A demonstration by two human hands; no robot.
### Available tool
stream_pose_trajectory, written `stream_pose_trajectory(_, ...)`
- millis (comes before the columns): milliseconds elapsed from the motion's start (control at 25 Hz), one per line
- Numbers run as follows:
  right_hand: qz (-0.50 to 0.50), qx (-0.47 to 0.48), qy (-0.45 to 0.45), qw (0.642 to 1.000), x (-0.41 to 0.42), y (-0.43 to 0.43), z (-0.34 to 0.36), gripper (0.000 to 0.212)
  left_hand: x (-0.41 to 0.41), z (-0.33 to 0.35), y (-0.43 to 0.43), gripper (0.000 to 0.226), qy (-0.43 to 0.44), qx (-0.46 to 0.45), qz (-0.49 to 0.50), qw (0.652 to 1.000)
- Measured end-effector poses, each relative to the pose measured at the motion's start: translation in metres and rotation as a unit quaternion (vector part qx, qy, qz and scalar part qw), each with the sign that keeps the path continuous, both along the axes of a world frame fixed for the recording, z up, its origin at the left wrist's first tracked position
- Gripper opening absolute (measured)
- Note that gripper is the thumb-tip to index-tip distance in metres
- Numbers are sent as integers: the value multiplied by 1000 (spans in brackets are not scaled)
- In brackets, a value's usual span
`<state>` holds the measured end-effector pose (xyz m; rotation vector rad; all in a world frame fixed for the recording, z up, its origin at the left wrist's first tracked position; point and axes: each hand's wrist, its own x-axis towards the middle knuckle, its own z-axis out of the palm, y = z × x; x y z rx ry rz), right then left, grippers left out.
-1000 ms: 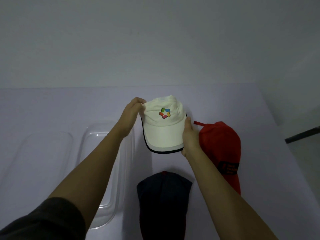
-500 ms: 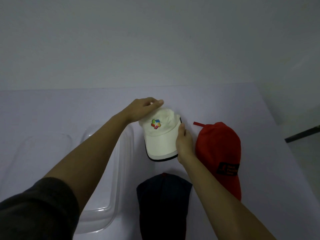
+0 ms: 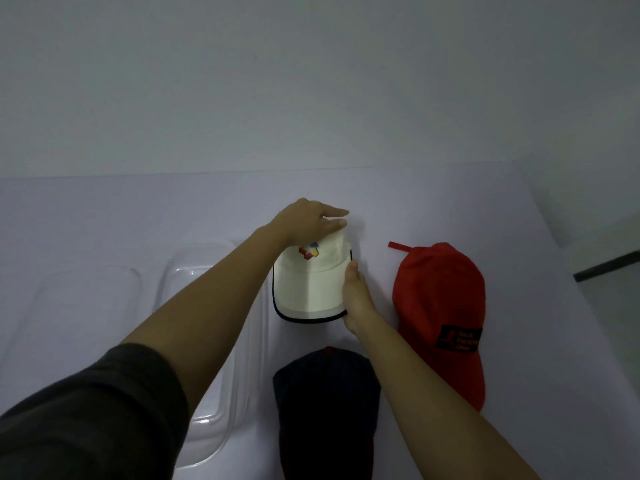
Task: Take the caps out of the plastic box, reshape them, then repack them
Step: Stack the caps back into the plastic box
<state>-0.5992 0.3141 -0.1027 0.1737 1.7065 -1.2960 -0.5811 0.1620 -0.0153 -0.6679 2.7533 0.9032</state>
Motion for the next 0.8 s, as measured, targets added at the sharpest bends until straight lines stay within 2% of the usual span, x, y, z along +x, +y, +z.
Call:
stream_pose_trajectory(80, 0, 4, -32, 999, 1, 5, -12, 66, 9, 6, -8, 38, -21, 73, 4, 997)
stream_pose_trajectory(160, 42, 26, -3, 999, 2, 12, -11, 67, 17, 7, -14, 37, -38, 113, 4, 993)
stream_pose_trajectory(240, 103, 69, 92, 988, 0, 18, -10, 60, 22, 3, -15, 32, -33, 104, -18, 994)
stream_pose_trajectory(320, 121, 98, 187, 970, -2, 23, -11, 46, 21, -4, -12, 28, -16, 96, -32, 995)
stream_pose_trajectory(480, 139, 117, 322, 929, -4, 28, -12, 33, 16, -15, -7, 29, 18, 77, -28, 996)
stream_pose_trajectory(600, 161, 101, 388, 902, -3, 29, 7, 27, 13, -15, -3, 37, -2, 70, -26, 997)
stream_pose_trajectory(680, 139, 40, 450, 881, -1, 37, 26, 27, 9, -10, 0, 40, 24, 57, -2, 998)
stream_pose_trajectory(800, 11, -18, 544, 839, -7, 68, 46, 25, -4, 8, 20, 38, 131, 45, 73, 988)
